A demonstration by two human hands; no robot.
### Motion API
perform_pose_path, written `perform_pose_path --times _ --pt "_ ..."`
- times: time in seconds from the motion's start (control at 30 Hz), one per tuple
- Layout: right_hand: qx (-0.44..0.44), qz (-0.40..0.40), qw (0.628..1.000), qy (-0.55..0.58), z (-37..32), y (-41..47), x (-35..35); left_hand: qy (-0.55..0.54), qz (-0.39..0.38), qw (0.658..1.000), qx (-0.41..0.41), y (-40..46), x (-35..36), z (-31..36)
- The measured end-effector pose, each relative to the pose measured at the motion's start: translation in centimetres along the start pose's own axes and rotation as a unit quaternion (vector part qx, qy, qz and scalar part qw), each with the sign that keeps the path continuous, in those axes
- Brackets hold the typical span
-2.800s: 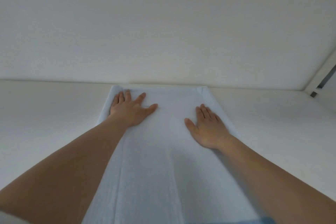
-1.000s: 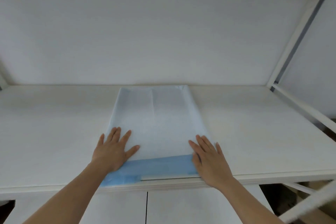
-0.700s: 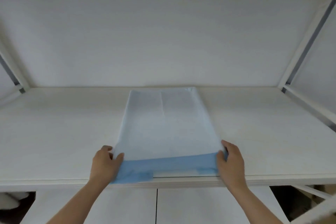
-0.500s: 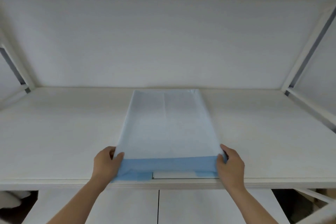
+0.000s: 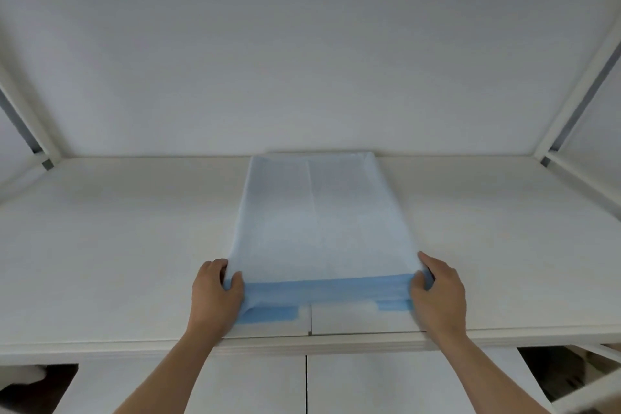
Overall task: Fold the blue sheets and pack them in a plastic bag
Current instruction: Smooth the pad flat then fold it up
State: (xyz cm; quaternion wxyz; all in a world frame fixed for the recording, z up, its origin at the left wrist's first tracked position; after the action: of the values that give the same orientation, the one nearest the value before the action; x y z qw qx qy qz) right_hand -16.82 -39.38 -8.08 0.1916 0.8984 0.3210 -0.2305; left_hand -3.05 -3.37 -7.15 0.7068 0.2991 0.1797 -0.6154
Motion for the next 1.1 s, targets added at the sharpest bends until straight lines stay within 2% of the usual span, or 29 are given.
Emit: perform_pose_path --times 0.63,0.93,1.1 --pt "-0.016 0.024 0.999 -0.035 -0.2 -0.1 0.2 -0.012 0.010 1.000 -0.005 -0.1 0.2 0.4" --pt "-0.060 0.014 0.996 -0.066 -0.8 0.4 0.4 0.013 0.035 0.999 -0.013 -0.1 0.1 0.3" --pt "-0.048 0.004 0.999 -0.024 -0.6 0.6 0.2 -0.015 0.016 0.998 -0.055 -0.9 0.1 -0.2"
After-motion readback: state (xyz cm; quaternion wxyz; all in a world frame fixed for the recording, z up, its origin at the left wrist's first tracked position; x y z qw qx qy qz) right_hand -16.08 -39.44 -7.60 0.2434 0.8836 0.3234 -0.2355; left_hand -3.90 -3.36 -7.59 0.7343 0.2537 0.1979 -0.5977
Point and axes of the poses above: each hand's wrist, its own y-axis towards the middle knuckle, its own x-axis out of the palm, z = x × y, the point moved 7 cm from there along y, towards the middle knuckle, and after that the axes turned 2 degrees about z, right-handed, at the moved point
